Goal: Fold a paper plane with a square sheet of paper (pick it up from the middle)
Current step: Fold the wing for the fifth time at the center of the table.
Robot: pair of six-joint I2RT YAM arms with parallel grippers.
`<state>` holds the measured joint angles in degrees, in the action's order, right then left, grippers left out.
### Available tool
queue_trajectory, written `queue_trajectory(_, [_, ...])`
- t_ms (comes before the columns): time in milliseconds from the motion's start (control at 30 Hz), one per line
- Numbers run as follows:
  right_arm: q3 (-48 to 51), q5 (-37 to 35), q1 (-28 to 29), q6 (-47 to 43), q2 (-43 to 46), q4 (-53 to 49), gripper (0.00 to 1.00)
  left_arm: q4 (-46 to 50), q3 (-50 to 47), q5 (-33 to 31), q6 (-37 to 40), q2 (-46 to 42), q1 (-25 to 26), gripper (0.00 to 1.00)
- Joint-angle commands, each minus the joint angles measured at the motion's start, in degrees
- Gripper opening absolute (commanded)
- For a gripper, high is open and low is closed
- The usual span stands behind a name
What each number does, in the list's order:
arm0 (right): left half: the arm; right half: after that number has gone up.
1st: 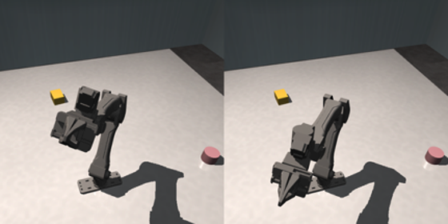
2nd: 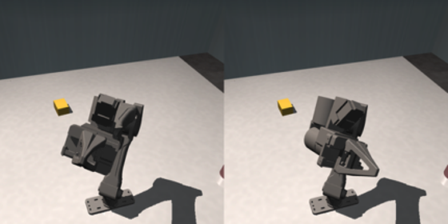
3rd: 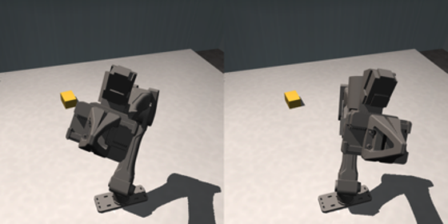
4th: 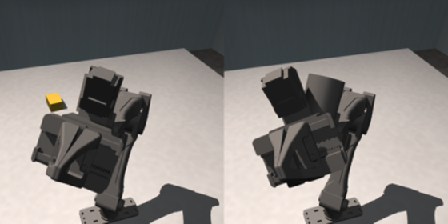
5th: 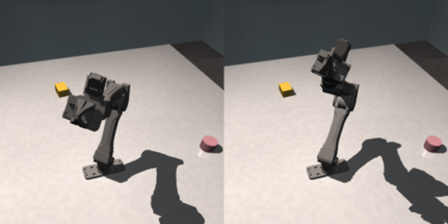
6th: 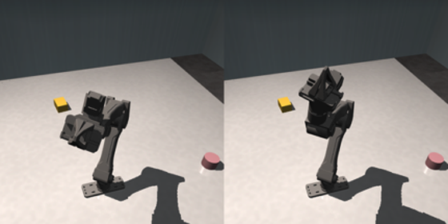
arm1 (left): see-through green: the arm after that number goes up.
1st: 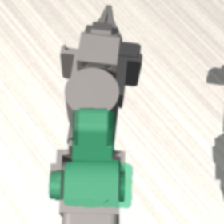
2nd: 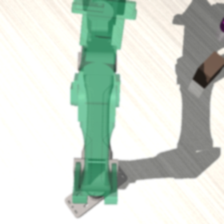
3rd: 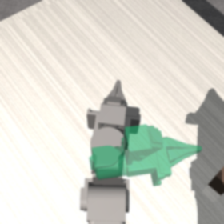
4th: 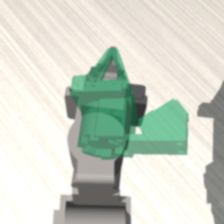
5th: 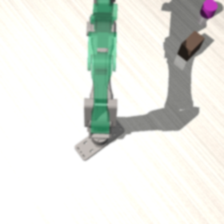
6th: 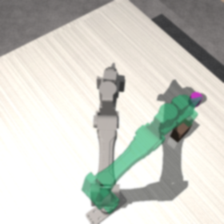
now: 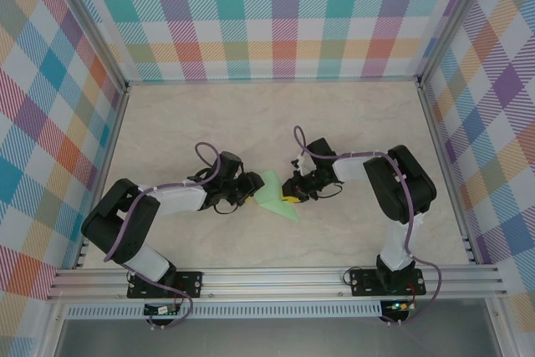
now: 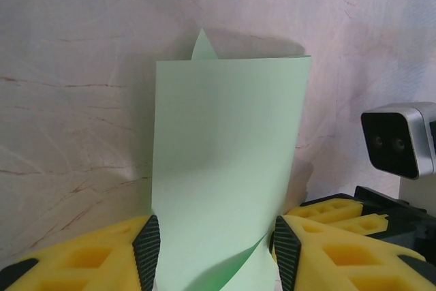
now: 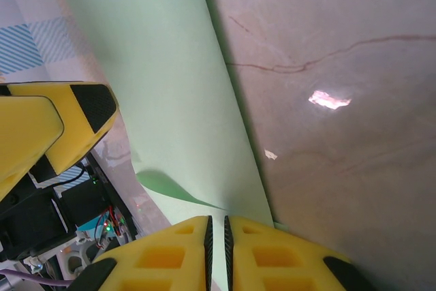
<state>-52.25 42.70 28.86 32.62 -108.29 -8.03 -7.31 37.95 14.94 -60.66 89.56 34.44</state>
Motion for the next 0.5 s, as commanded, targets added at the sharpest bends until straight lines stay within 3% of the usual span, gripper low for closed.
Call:
queue_trajectory(0, [1.0,-7.1,-0.1,0.3,-3.2,-3.7,0.16,0.7,-0.5,-1.3,-0.6,-0.3,0.5,0.50])
queue_trajectory(200, [1.0,-7.6,-0.1,0.2,-3.7,-3.9,0.16,3.7,-1.0,-3.4,-0.3,-2.5,0.6,0.52])
queue_trajectory(467, [0.9,-7.7,-0.1,0.4,-4.3,-3.7,0.16,-1.5,-0.5,-0.5,-0.9,1.3,1.0,0.52])
